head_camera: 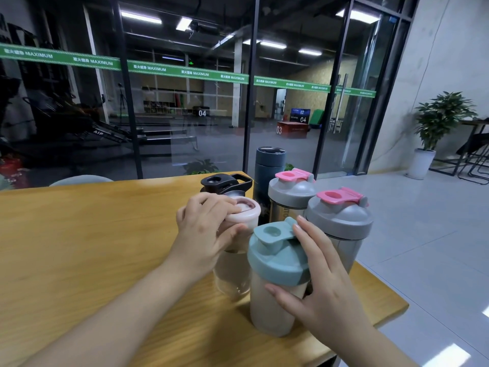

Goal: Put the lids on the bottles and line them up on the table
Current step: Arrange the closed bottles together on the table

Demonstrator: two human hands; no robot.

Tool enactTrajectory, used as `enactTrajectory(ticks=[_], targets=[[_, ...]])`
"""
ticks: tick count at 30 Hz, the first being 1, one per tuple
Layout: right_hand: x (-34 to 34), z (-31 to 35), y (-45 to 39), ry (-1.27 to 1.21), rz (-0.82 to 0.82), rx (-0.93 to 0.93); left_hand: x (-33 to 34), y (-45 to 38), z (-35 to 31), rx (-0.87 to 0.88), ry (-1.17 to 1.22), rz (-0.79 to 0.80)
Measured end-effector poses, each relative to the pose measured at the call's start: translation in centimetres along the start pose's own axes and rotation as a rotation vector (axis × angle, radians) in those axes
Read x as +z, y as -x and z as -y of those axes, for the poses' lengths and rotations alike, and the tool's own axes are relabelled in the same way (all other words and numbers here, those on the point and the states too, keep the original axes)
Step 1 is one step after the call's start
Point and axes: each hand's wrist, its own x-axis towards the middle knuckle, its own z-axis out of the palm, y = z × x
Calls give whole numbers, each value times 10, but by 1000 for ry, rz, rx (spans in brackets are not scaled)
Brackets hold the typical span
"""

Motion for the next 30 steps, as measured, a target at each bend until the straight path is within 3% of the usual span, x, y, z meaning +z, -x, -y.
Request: enactTrajectory(ticks=[21, 24, 27, 30], targets=[[5, 2, -2, -48, -56, 13, 8, -13, -7, 8, -50, 74], [7, 1, -2, -60, -64, 4, 8, -10, 1, 4, -31, 20], [7, 0, -1, -75, -57, 11, 8, -16, 12, -235, 40, -102], [8, 0, -1, -78, -53, 14, 7, -34, 25, -520, 328, -26]])
